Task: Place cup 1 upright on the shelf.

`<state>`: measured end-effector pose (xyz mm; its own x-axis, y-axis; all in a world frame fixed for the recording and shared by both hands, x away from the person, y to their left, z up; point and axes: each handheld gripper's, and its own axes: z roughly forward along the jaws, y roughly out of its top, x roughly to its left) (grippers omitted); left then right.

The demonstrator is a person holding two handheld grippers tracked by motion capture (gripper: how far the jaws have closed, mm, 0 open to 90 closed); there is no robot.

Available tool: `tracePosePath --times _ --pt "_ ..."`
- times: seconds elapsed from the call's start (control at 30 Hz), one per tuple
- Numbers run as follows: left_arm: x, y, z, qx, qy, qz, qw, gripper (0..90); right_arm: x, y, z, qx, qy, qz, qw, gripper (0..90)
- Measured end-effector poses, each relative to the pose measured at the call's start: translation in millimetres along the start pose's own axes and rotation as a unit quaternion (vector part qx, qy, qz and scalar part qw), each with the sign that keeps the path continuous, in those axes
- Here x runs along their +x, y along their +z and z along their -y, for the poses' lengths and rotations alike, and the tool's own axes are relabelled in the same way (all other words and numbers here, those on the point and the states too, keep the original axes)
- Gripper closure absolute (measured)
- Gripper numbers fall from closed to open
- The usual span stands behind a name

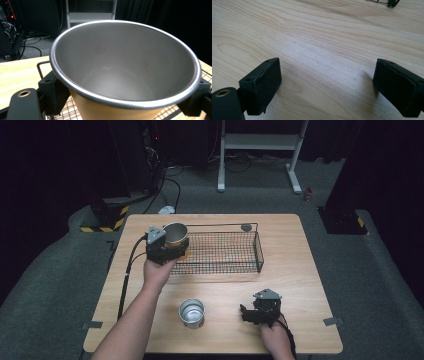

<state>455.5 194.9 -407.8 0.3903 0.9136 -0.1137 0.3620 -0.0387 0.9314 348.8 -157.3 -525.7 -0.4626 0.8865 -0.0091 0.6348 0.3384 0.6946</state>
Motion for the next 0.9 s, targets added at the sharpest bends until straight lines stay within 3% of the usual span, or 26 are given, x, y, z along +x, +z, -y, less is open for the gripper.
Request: tracePosePath --times 0.33,0.53,0.9 --pt "3.6 13.5 4.0 0.015 0.002 -0.010 0.9998 14.9 -0.4 0.0 0.1 0.000 -0.003 0.000 1.0000 8.0" --pt "2.8 19.4 -1.7 0.018 -0.001 -0.010 0.9998 14.9 -0.4 0.0 0.1 0.000 -0.003 0.000 1.0000 8.0" --pt "-1.4 38.0 -6.2 0.046 -0.002 -0.019 0.9987 14.9 -0.3 0.0 0.1 0.000 -0.003 0.000 1.0000 8.0"
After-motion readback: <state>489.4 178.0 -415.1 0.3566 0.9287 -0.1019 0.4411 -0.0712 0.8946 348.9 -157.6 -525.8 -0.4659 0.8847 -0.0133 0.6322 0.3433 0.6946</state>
